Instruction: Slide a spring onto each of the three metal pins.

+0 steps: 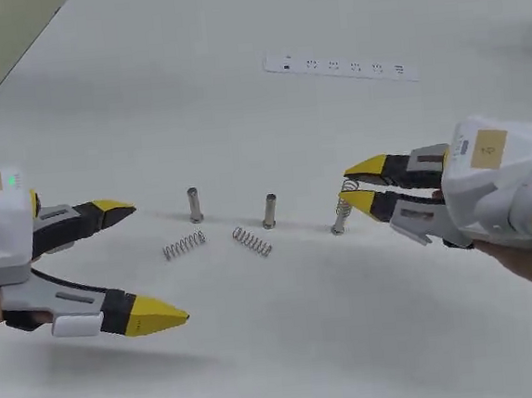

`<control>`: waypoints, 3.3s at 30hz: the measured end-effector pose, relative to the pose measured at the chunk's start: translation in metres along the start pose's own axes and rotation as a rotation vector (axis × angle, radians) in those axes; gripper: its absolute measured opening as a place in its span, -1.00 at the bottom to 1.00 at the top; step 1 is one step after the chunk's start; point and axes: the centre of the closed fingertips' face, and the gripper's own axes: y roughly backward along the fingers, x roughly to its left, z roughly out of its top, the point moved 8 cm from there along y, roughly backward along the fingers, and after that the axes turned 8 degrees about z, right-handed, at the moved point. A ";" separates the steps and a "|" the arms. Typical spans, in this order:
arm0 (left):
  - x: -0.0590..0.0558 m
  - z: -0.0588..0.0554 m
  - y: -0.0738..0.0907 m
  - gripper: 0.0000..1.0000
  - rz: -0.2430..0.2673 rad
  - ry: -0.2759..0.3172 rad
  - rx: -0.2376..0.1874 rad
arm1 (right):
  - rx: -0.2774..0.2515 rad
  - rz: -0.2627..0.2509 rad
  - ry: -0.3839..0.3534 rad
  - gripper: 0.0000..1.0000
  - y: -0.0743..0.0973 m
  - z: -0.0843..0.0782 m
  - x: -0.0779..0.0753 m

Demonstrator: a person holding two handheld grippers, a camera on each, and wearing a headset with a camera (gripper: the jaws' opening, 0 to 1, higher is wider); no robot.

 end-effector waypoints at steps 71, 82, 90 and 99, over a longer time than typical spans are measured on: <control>0.005 -0.006 0.011 0.96 0.043 0.040 -0.009 | 0.005 -0.024 -0.117 -0.84 -0.016 -0.024 -0.015; 0.004 -0.006 0.012 0.96 0.043 0.040 -0.009 | 0.013 -0.016 -0.133 -0.84 -0.021 -0.031 -0.016; 0.004 -0.006 0.011 0.96 0.048 0.039 -0.009 | 0.037 0.001 -0.136 -0.84 -0.028 -0.038 -0.012; 0.003 -0.008 0.011 0.96 0.047 0.040 -0.003 | 0.079 0.041 -0.121 -0.83 -0.039 -0.046 -0.007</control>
